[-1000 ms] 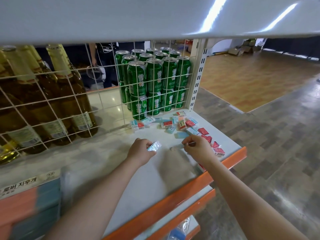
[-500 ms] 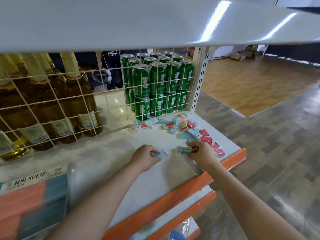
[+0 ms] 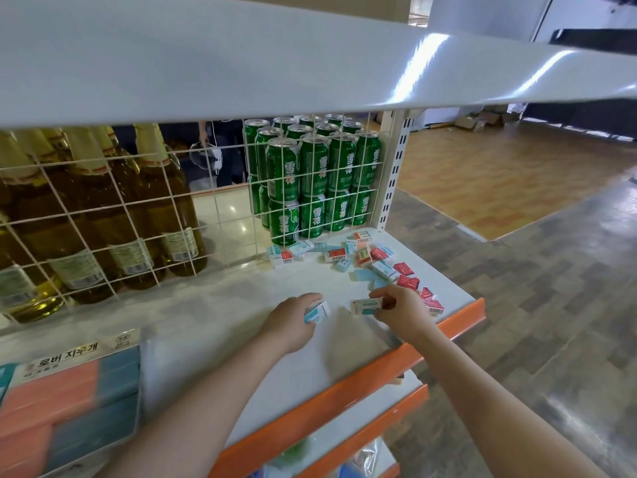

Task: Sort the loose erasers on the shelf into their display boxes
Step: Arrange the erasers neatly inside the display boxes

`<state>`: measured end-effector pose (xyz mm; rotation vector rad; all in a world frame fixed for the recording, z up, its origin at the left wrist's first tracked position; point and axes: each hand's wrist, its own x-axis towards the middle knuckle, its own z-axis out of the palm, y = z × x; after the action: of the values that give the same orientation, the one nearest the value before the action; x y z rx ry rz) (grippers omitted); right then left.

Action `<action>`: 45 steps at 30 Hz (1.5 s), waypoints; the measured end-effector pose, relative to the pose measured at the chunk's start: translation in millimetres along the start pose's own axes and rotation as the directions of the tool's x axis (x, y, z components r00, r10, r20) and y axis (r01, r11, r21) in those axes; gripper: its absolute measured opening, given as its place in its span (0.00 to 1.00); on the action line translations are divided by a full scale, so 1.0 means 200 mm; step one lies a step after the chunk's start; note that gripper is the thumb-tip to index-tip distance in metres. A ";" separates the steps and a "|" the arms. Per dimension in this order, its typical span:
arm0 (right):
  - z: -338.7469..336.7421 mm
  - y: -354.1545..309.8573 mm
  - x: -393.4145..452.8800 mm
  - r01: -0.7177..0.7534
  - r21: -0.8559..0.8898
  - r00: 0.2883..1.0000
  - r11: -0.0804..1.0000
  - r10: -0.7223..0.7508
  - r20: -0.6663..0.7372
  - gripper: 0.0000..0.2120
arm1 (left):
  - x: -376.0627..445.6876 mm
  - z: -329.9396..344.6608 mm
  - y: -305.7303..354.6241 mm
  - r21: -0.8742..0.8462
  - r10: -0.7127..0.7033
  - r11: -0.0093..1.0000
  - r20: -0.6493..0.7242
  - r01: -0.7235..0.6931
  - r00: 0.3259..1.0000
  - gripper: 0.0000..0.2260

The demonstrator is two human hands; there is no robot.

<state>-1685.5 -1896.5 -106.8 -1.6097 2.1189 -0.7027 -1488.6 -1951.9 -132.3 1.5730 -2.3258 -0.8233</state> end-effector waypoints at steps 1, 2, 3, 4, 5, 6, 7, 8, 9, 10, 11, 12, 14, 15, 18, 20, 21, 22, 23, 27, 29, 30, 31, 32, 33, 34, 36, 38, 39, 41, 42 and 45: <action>0.00 0.00 -0.01 0.000 0.002 1.000 1.000 0.000 0.002 0.12 | 0.00 0.00 0.00 0.020 0.009 1.000 0.033 -0.010 0.999 0.24; 0.00 -0.01 -0.01 0.000 0.003 1.000 1.000 0.000 0.003 0.12 | 0.00 -0.01 0.00 0.032 0.009 0.999 0.060 -0.011 0.998 0.25; 0.00 -0.01 -0.02 -0.001 0.003 1.000 1.000 0.001 0.004 0.12 | 0.00 -0.02 0.01 0.048 0.007 0.999 0.076 -0.011 0.997 0.24; -0.01 -0.02 -0.02 -0.003 0.005 1.000 1.000 0.003 0.005 0.12 | 0.00 -0.03 0.02 0.074 0.006 0.997 0.080 -0.012 0.997 0.21; -0.01 -0.02 -0.03 -0.004 0.008 1.000 1.000 0.004 0.008 0.12 | 0.00 -0.04 0.03 0.108 0.008 0.994 0.068 -0.015 0.998 0.17; -0.01 -0.03 -0.04 -0.006 0.014 1.000 1.000 0.006 0.013 0.12 | 0.00 -0.05 0.04 0.138 0.010 0.990 0.042 -0.016 0.999 0.13; -0.01 -0.03 -0.04 -0.007 0.020 1.000 1.000 0.007 0.017 0.12 | -0.01 -0.06 0.05 0.152 0.015 0.988 0.007 -0.016 1.000 0.09; -0.01 -0.04 -0.05 -0.008 0.024 1.000 1.000 0.008 0.020 0.12 | -0.01 -0.07 0.05 0.139 0.016 0.990 -0.028 -0.012 0.999 0.06; -0.01 -0.04 -0.05 -0.008 0.029 1.000 1.000 0.008 0.020 0.13 | -0.02 -0.08 0.05 0.100 0.011 0.995 -0.059 -0.005 0.998 0.04; -0.01 -0.05 -0.05 -0.009 0.035 1.000 0.999 0.008 0.018 0.13 | -0.02 -0.09 0.06 0.048 0.000 0.999 -0.090 0.005 0.996 0.03; -0.02 -0.06 -0.06 -0.010 0.047 1.000 0.999 0.009 0.017 0.13 | -0.03 -0.10 0.06 0.002 -0.013 1.000 -0.124 0.013 0.992 0.02; -0.02 -0.06 -0.06 -0.013 0.067 1.000 0.998 0.011 0.018 0.13 | -0.03 -0.11 0.07 -0.031 -0.026 0.999 -0.163 0.021 0.986 0.02; -0.03 -0.08 -0.07 -0.020 0.118 1.000 0.993 0.017 0.024 0.13 | -0.03 -0.13 0.07 -0.109 -0.062 0.993 -0.246 0.036 0.967 0.04; -0.03 -0.09 -0.07 -0.024 0.141 0.999 0.990 0.020 0.027 0.12 | -0.02 -0.14 0.06 -0.158 -0.087 0.986 -0.280 0.044 0.956 0.04; -0.03 -0.11 -0.08 -0.038 0.230 0.999 0.973 0.032 0.029 0.11 | -0.02 -0.15 0.06 -0.318 -0.175 0.946 -0.321 0.068 0.931 0.10; -0.03 -0.13 -0.08 -0.041 0.288 0.999 0.957 0.037 0.018 0.10 | -0.03 -0.15 0.04 -0.429 -0.215 0.901 -0.322 0.061 0.922 0.12; -0.02 -0.13 -0.08 -0.043 0.315 0.999 0.948 0.041 0.015 0.11 | -0.03 -0.15 0.04 -0.492 -0.236 0.869 -0.315 0.054 0.919 0.12; -0.02 -0.14 -0.08 -0.049 0.342 0.999 0.938 0.048 0.013 0.12 | -0.04 -0.15 0.03 -0.551 -0.254 0.833 -0.304 0.048 0.918 0.11; -0.01 -0.14 -0.08 -0.057 0.372 0.998 0.927 0.057 0.011 0.13 | -0.05 -0.14 0.03 -0.601 -0.269 0.798 -0.289 0.045 0.919 0.10; 0.01 -0.16 -0.08 -0.074 0.460 0.997 0.885 0.079 0.007 0.13 | -0.09 -0.12 0.01 -0.737 -0.311 0.674 -0.218 0.053 0.925 0.08; 0.01 -0.17 -0.08 -0.068 0.478 0.997 0.876 0.071 0.012 0.12 | -0.11 -0.12 0.00 -0.744 -0.315 0.666 -0.219 0.050 0.923 0.08; 0.01 -0.18 -0.08 -0.062 0.486 0.998 0.872 0.064 0.012 0.12 | -0.11 -0.12 -0.01 -0.741 -0.312 0.671 -0.227 0.045 0.922 0.09; 0.01 -0.18 -0.09 -0.056 0.490 0.998 0.870 0.056 0.015 0.12 | -0.12 -0.11 -0.01 -0.735 -0.311 0.677 -0.234 0.042 0.921 0.09; 0.02 -0.18 -0.09 -0.052 0.489 0.999 0.871 0.048 0.020 0.12 | -0.13 -0.12 -0.01 -0.732 -0.312 0.680 -0.238 0.041 0.920 0.09; 0.02 -0.18 -0.09 -0.049 0.482 0.999 0.875 0.042 0.026 0.11 | -0.14 -0.12 -0.01 -0.732 -0.315 0.680 -0.239 0.042 0.918 0.09; 0.02 -0.18 -0.09 -0.044 0.473 0.999 0.880 0.035 0.029 0.11 | -0.15 -0.12 -0.01 -0.735 -0.320 0.677 -0.238 0.045 0.917 0.09; 0.03 -0.18 -0.09 -0.029 0.459 0.999 0.888 0.019 0.028 0.12 | -0.16 -0.12 -0.02 -0.739 -0.334 0.671 -0.234 0.056 0.913 0.09; 0.04 -0.18 -0.09 -0.012 0.456 1.000 0.890 0.002 0.023 0.12 | -0.17 -0.12 -0.02 -0.742 -0.348 0.668 -0.233 0.065 0.908 0.09; 0.04 -0.19 -0.09 -0.005 0.457 1.000 0.889 -0.005 0.021 0.13 | -0.18 -0.12 -0.02 -0.739 -0.353 0.670 -0.236 0.068 0.905 0.09; 0.04 -0.20 -0.09 0.009 0.463 1.000 0.887 -0.018 0.014 0.13 | -0.21 -0.12 -0.02 -0.724 -0.356 0.686 -0.250 0.070 0.901 0.09; 0.05 -0.21 -0.09 0.016 0.467 1.000 0.884 -0.023 0.010 0.14 | -0.22 -0.13 -0.03 -0.713 -0.356 0.697 -0.260 0.070 0.898 0.08; 0.06 -0.24 -0.11 0.022 0.471 0.999 0.882 -0.031 0.011 0.14 | -0.27 -0.14 -0.04 -0.680 -0.359 0.730 -0.305 0.062 0.882 0.08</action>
<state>-1635.5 -1887.4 -87.9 -1.3657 1.7318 -1.1076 -1447.6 -1914.0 -106.9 1.4993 -1.3361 -1.0708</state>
